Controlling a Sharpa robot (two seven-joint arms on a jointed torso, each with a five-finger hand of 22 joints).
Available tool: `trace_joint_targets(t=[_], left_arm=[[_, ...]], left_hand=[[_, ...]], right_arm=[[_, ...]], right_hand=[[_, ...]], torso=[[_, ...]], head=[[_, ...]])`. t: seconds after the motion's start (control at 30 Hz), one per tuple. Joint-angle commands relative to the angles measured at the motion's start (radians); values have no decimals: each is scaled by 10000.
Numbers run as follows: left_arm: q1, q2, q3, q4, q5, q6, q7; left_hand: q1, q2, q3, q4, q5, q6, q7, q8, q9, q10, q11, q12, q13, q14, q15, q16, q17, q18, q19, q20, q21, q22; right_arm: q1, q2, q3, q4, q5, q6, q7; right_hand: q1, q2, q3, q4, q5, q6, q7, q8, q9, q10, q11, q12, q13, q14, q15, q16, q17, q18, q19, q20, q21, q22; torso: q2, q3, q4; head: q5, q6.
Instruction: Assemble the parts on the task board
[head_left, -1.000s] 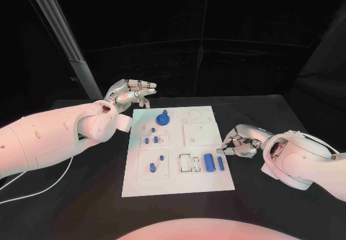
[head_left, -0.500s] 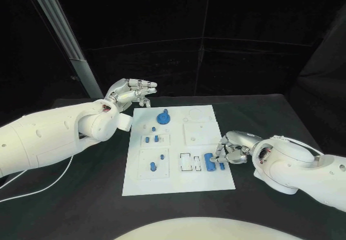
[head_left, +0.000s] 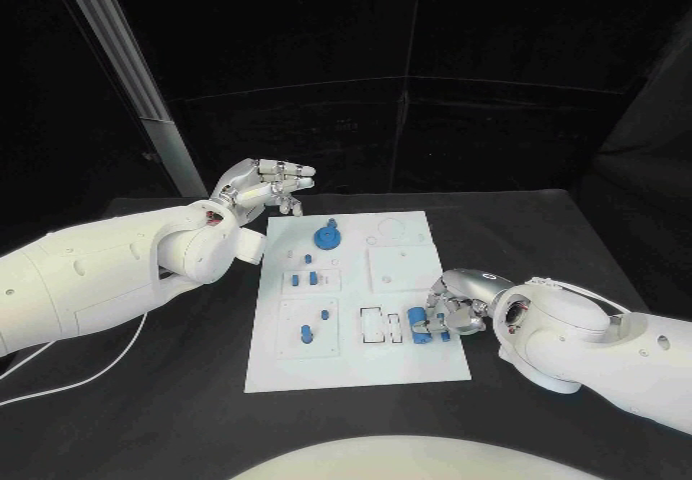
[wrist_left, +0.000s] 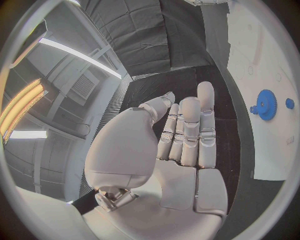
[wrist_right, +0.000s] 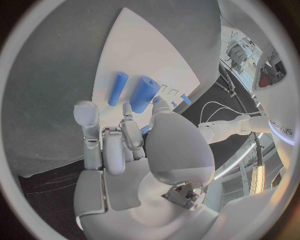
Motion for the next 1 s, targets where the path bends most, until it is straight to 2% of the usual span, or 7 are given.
trace_joint_targets(t=[0.03,0.2,0.33,0.6,0.77,0.93,1.0], left_arm=[[9,12,0,0,9,150,40],[8,7,-3,3,9,155,37],[8,1,-6,7,9,181,19],[8,-13,-10,13,9,202,4],[8,-24,-13,12,9,205,1],[8,-24,-18,2,9,205,1],[7,-18,-21,-1,9,202,1]], left_hand=[[-17,71,-62,26,29,-26,-6,0,1,7,68,50,-15,-54,-9,-63,-9,65,-46,31,-57,-9],[-17,71,-62,26,29,-26,-6,0,1,7,68,50,-15,-54,-9,-63,-9,65,-46,31,-57,-9],[-36,98,-71,51,31,16,-25,28,11,1,62,56,-24,-61,-9,-66,-30,66,-43,34,-75,-21],[-41,95,-77,54,30,20,-25,31,12,-2,62,56,-25,-64,-9,-68,-38,66,-43,34,-78,-23],[-41,95,-77,54,30,20,-25,31,12,-2,62,56,-25,-64,-9,-68,-38,66,-43,34,-78,-23],[-41,95,-77,54,30,20,-25,31,12,-2,62,56,-25,-64,-9,-68,-38,66,-43,34,-78,-23],[-41,95,-77,54,30,20,-25,31,12,-2,62,56,-25,-64,-9,-68,-38,66,-43,34,-78,-23]], right_arm=[[-66,81,-2,-67,-242,417,-213],[-162,250,-2,-198,-329,633,-354],[-221,382,-1,-286,-401,701,-500],[-263,456,0,-289,-520,288,-655],[-269,293,2,-52,-469,-317,-524],[-266,48,5,296,-214,-975,-295],[-262,-61,8,498,51,-1398,-102]], right_hand=[[-131,-7,-84,5,-85,-95,-19,77,26,-7,67,53,22,778,75,57,1059,-106,36,22,41,4],[-134,44,-101,-5,-115,-99,-22,128,43,-10,66,57,36,776,76,55,1055,-102,23,26,34,-10],[-36,223,-97,-27,-99,-46,-53,271,93,1,44,78,83,773,64,54,1057,-103,23,24,56,25],[152,520,-113,-45,105,111,-139,531,205,50,-29,115,170,780,10,71,1109,-112,49,-13,113,115],[485,753,-93,-100,587,380,-260,769,356,186,-136,223,347,812,-77,130,1263,-136,123,-84,220,285],[712,915,-78,-108,1027,588,-357,893,489,297,-225,300,484,830,-151,165,1354,-142,144,-152,254,329],[784,1002,-78,-88,1262,670,-401,922,555,342,-265,322,536,837,-186,179,1390,-149,167,-187,282,371]], torso=[[6,-7,11],[10,-8,0],[11,-11,-4],[11,-8,4],[5,-1,12],[-5,-15,11],[6,-18,6]], head=[[11,-3],[35,3],[44,2],[55,13],[63,30],[54,32],[64,41]])
